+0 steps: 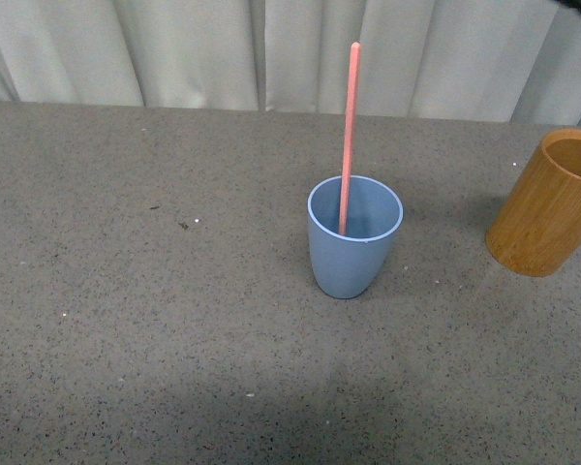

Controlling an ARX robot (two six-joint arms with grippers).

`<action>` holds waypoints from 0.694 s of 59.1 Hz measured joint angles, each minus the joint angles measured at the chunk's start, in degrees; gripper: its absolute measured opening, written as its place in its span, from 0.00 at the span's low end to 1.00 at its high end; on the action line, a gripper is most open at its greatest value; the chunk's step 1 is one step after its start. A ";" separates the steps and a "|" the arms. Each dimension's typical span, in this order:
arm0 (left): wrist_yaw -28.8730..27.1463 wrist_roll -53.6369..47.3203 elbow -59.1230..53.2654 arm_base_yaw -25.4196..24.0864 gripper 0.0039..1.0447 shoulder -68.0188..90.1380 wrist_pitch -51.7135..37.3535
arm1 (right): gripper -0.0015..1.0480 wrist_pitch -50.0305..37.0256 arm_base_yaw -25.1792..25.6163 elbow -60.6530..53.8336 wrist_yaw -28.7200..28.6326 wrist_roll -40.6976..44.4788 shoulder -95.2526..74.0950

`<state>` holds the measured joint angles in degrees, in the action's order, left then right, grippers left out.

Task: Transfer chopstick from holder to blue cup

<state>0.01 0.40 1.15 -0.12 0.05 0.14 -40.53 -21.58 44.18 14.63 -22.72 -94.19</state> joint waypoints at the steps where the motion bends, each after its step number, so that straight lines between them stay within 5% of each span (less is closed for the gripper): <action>1: 0.00 0.00 0.00 0.00 0.94 0.00 0.00 | 0.80 -2.05 0.46 -1.68 1.20 1.20 1.40; 7: 0.00 0.00 0.00 0.00 0.94 0.00 0.00 | 0.66 -11.54 4.57 -12.24 0.00 11.47 10.23; 13: -0.02 0.00 0.00 0.00 0.94 0.00 0.00 | 0.50 -10.14 12.17 -24.98 -7.19 17.75 23.74; 20: 0.00 0.00 0.00 0.00 0.94 0.00 0.00 | 0.30 5.03 20.90 -40.83 -13.07 20.85 48.09; 29: 0.11 -0.02 0.00 0.00 0.94 -0.02 0.00 | 0.06 35.58 21.35 -43.82 -14.60 22.05 83.76; 41: -0.04 -0.02 0.00 0.00 0.94 -0.04 0.00 | 0.01 40.41 21.46 -43.85 -14.73 22.49 93.81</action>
<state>-0.03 0.38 1.15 -0.12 0.01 0.14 -0.12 -0.12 0.34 -0.10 -0.23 -0.38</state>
